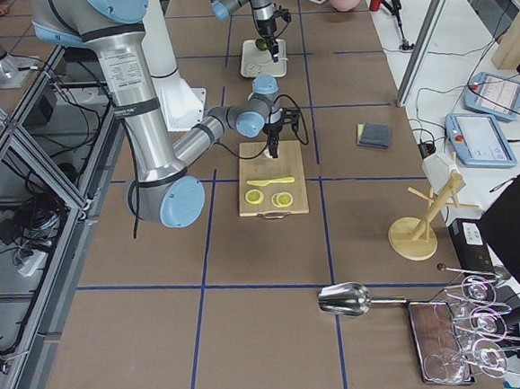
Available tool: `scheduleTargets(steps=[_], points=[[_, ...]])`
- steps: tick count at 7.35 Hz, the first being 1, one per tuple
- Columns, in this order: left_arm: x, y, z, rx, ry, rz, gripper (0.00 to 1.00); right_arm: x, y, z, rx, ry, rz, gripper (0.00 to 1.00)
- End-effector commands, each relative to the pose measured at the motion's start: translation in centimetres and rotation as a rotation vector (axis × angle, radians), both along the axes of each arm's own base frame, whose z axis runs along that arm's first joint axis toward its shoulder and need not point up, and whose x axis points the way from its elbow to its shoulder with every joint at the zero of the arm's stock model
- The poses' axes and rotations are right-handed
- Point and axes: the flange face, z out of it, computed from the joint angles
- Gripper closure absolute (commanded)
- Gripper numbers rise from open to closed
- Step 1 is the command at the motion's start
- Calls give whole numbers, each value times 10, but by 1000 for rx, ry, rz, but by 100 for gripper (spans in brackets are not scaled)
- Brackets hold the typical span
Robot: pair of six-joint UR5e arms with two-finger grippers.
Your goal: Put spoon and bun in bowl
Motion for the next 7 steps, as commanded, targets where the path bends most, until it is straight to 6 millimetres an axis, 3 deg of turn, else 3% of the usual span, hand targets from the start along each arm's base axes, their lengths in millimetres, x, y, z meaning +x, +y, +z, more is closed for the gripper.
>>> scheduleTargets(steps=[1, 3, 4, 5, 6, 7], points=[[-1, -1, -2, -2, 5, 3, 100, 0, 2, -4, -3, -2, -5, 1], [-2, -2, -2, -2, 5, 1, 100, 1, 3, -4, -11, -4, -11, 6], [-1, -1, -2, -2, 7, 2, 100, 2, 4, -8, -14, -11, -9, 35], [1, -3, -2, -17, 12, -7, 100, 4, 5, -8, -23, 0, -8, 69], [7, -6, -10, -28, 25, -18, 100, 6, 7, -14, -23, 0, -8, 89], [18, -12, -18, -52, 35, -32, 100, 8, 8, -16, -20, -4, -8, 90]])
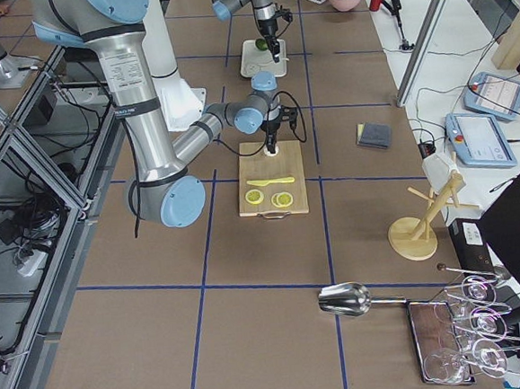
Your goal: Put spoon and bun in bowl
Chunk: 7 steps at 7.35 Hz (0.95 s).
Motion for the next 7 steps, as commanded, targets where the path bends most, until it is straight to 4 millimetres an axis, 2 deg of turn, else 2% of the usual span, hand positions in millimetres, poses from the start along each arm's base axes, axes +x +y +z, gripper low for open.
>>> scheduleTargets(steps=[1, 3, 4, 5, 7], points=[[13, -7, -10, -24, 13, -16, 100, 3, 1, -3, 1, -2, 2, 90], [17, -9, -15, -25, 20, -19, 100, 11, 6, -15, 7, -18, -1, 90], [32, -17, -19, -77, 58, -55, 100, 17, 6, -27, -2, -19, -1, 90], [55, -20, -22, -100, 79, -60, 100, 26, 0, -33, 1, -24, 16, 90], [86, -7, -21, -125, 104, -43, 100, 35, -9, -46, 11, -46, 33, 90]])
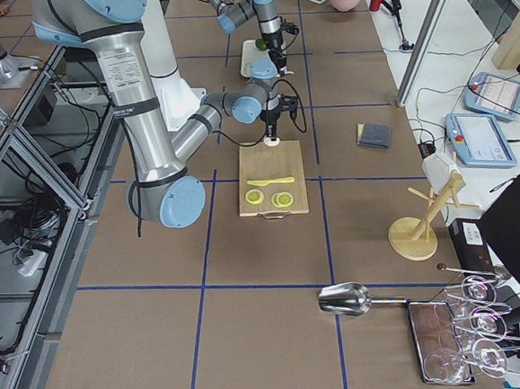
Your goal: Put spoon and bun in bowl
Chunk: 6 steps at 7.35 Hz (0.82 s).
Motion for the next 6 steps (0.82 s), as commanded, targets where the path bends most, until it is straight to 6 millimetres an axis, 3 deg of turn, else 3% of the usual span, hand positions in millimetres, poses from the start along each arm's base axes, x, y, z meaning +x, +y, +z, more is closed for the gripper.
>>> scheduleTargets(steps=[1, 4, 5, 6], points=[[30, 10, 3, -16, 26, 17, 100, 4, -8, -18, 12, -26, 11, 90], [42, 25, 2, -12, 29, 46, 100, 4, -11, -28, 24, -41, 16, 90], [41, 28, -3, -3, 38, 51, 63, 4, -12, -31, 27, -44, 18, 90], [39, 27, -9, 7, 42, 47, 1, 3, -13, -35, 31, -51, 17, 90]])
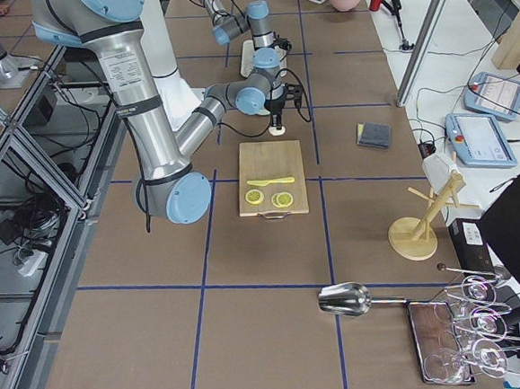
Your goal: Put spoon and bun in bowl
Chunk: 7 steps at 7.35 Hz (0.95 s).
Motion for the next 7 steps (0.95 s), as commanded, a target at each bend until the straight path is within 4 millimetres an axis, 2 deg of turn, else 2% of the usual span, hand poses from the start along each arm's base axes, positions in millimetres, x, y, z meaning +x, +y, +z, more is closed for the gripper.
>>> scheduleTargets(steps=[1, 2, 3, 4, 6, 7], points=[[-11, 0, -10, 23, 9, -10, 0, -1, -2, -10, 9, -13, 0, 90], [-35, -16, -16, 78, -23, -11, 0, -3, -2, -18, 17, -23, 1, 90], [-71, -32, -23, 146, -108, 2, 0, -11, -4, -35, 10, -50, 15, 91], [-112, -50, -20, 210, -212, 21, 0, -32, -1, -55, -12, -78, 20, 91], [-178, -84, 2, 314, -365, 60, 0, -74, 20, -83, -39, -109, 24, 91], [-218, -101, 19, 386, -421, 74, 0, -93, 36, -95, -31, -116, 32, 91]])
